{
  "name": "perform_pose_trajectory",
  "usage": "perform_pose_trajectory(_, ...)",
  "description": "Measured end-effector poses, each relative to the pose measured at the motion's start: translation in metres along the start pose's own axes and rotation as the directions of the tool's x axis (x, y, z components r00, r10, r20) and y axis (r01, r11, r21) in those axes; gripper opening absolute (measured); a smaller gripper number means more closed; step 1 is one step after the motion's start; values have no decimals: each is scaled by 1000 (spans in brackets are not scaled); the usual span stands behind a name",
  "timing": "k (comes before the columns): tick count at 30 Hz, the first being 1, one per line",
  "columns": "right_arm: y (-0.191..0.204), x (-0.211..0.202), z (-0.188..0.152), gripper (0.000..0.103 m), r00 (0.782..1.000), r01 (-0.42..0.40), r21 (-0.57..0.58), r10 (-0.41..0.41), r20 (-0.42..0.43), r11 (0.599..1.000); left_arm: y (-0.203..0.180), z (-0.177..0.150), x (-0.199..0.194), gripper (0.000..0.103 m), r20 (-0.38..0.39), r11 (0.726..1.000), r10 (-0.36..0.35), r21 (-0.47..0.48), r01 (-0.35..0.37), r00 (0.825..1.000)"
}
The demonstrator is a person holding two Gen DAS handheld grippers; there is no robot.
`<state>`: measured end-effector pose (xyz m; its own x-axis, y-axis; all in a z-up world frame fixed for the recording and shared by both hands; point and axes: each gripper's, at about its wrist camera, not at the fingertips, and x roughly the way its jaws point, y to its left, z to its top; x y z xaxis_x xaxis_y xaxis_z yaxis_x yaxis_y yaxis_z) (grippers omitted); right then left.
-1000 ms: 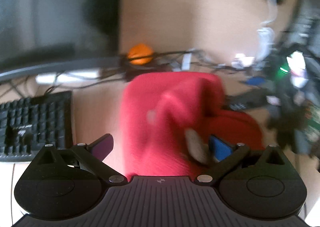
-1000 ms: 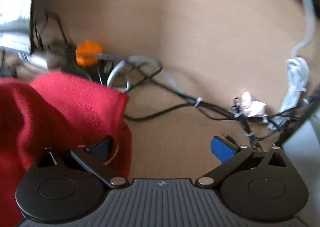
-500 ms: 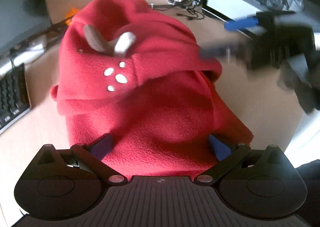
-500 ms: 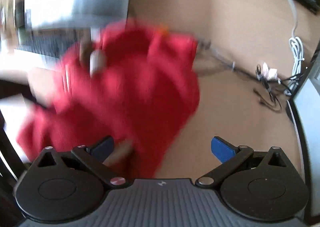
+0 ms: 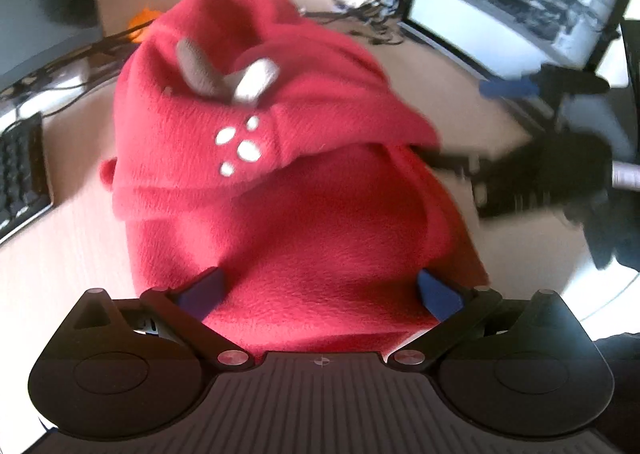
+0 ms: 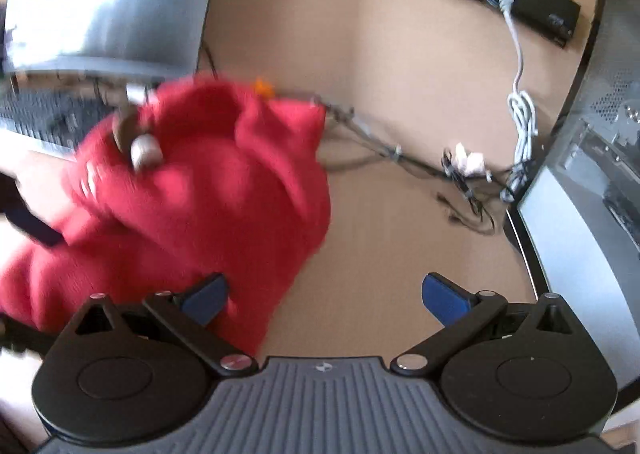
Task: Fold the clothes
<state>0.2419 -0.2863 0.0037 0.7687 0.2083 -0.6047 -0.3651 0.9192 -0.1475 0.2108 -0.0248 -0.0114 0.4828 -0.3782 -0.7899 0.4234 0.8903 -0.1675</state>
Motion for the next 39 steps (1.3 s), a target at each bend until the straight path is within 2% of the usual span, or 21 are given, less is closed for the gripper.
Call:
perform_pose_trajectory(3, 9, 8, 5, 103, 996, -91, 7, 91, -4, 996, 12, 12, -22, 103, 57, 993, -116, -25, 117, 992)
perform_pose_trajectory(6, 23, 22, -6, 103, 987, -145, -31, 142, -69, 989, 35, 24, -37, 103, 126, 983, -141, -101, 154, 982)
perform_pose_trajectory(8, 26, 25, -20, 103, 989, -121, -65, 114, -98, 991, 51, 31, -46, 103, 172, 973, -146, -153, 173, 974)
perform_pose_trajectory(9, 27, 26, -26, 103, 989, -108, -83, 98, -112, 991, 59, 36, -48, 103, 188, 969, -127, -184, 162, 974)
perform_pose_trajectory(13, 0, 23, -36, 103, 986, -100, 8, 101, -131, 995, 84, 47, -47, 103, 214, 956, 6, -288, 58, 977)
perform_pose_trajectory(16, 0, 25, -38, 103, 986, -86, 7, 86, -139, 996, 98, 54, -41, 103, 192, 946, 83, -324, -16, 978)
perform_pose_trajectory(18, 12, 31, -41, 103, 989, -64, -37, 58, -137, 997, 100, 58, -31, 103, 162, 944, 116, -324, -58, 980)
perform_pose_trajectory(21, 30, 37, -47, 103, 993, -33, -99, 22, -112, 995, 99, 62, -11, 103, 105, 945, 130, -313, -91, 986)
perform_pose_trajectory(25, 30, 38, -45, 103, 989, -41, -15, 38, -142, 999, 100, 60, 9, 103, 69, 949, 125, -300, -99, 990)
perform_pose_trajectory(29, 28, 47, -39, 103, 972, -102, 59, 112, -205, 993, 108, 56, 16, 103, 79, 940, 91, -336, -59, 993)
perform_pose_trajectory(32, 17, 47, -35, 103, 959, -150, 131, 176, -221, 980, 108, 55, 13, 103, 93, 940, 104, -336, -67, 990)
perform_pose_trajectory(35, -4, 28, -31, 103, 966, -165, 216, 202, -163, 962, 104, 52, 11, 103, 107, 944, 119, -321, -79, 987)
perform_pose_trajectory(37, -19, 15, -26, 103, 976, -149, 271, 186, -116, 951, 100, 50, 13, 103, 100, 944, 124, -319, -86, 987)
perform_pose_trajectory(39, -28, 16, -19, 103, 975, -148, 293, 188, -115, 945, 99, 46, 19, 103, 69, 943, 96, -326, -68, 993)
